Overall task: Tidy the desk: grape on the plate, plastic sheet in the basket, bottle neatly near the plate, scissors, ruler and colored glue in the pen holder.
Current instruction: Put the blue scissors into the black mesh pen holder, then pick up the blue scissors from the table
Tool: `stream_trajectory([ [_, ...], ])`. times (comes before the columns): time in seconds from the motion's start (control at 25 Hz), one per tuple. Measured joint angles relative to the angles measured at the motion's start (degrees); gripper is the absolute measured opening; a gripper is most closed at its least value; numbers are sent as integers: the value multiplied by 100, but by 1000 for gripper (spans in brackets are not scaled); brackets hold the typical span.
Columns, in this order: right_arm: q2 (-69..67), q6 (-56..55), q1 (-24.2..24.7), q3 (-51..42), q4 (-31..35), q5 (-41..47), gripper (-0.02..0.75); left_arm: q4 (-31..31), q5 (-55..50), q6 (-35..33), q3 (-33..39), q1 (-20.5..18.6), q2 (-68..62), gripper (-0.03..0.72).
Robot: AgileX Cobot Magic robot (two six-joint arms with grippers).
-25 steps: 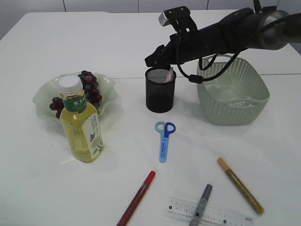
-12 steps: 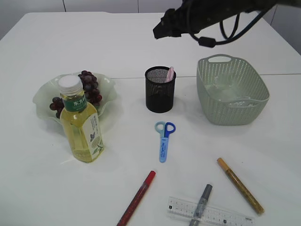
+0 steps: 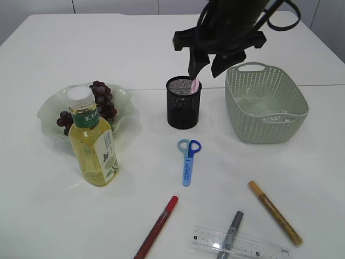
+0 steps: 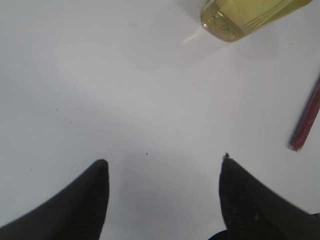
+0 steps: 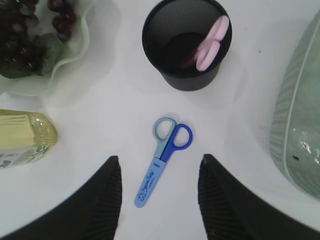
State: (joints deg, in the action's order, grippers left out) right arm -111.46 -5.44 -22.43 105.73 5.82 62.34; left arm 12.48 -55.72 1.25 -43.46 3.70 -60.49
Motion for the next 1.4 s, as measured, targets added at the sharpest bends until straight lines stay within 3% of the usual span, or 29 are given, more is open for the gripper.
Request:
stream_trajectory([
  [0.12, -150, -1096, -372, 0, -582, 19, 366, 0, 0, 0, 0, 0, 0, 506],
  [0.36, -806, -2041, -498, 0, -539, 370, 365, 0, 0, 0, 0, 0, 0, 506],
  [0.76, -1682, -2209, -498, 0, -481, 553, 365, 0, 0, 0, 0, 0, 0, 506],
  [1.04, -2019, -2209, -498, 0, 14, 410, 365, 0, 10, 0, 0, 0, 0, 506],
  [1.4, -2081, -2672, -498, 34, -309, 84, 365, 0, 21, 0, 0, 0, 0, 506],
])
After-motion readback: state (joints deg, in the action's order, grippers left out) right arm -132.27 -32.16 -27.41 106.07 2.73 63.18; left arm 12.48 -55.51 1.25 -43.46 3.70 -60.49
